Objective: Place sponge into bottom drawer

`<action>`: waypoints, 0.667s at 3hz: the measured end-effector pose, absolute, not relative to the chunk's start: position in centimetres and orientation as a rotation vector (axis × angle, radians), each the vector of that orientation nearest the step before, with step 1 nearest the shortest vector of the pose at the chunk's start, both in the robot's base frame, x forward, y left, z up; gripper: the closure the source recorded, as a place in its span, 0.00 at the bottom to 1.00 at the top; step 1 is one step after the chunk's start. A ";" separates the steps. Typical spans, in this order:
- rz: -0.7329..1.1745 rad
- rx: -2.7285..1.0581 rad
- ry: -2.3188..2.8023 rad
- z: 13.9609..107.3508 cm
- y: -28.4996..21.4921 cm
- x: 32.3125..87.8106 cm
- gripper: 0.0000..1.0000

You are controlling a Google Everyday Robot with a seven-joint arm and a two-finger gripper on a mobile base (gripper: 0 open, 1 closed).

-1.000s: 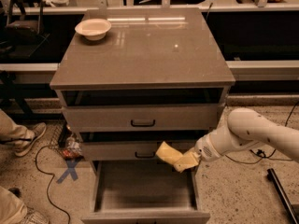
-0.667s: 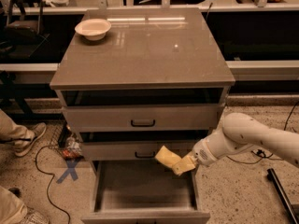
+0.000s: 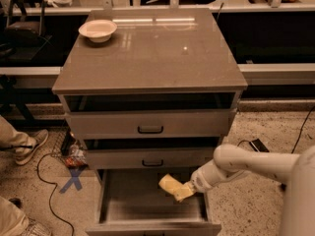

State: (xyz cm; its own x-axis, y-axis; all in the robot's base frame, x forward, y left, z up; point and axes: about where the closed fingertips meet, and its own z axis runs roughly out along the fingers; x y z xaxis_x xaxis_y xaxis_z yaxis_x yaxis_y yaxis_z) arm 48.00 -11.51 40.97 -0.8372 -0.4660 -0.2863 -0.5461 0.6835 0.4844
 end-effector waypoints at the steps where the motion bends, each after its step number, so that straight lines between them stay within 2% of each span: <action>1: 0.890 -0.739 2.808 32.9 -9.3 48.5 0.97; 2: 0.915 -0.666 2.828 28.9 -8.1 49.2 0.75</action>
Offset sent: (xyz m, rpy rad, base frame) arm 0.0237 0.0445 -0.1673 0.0270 0.1093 -0.1569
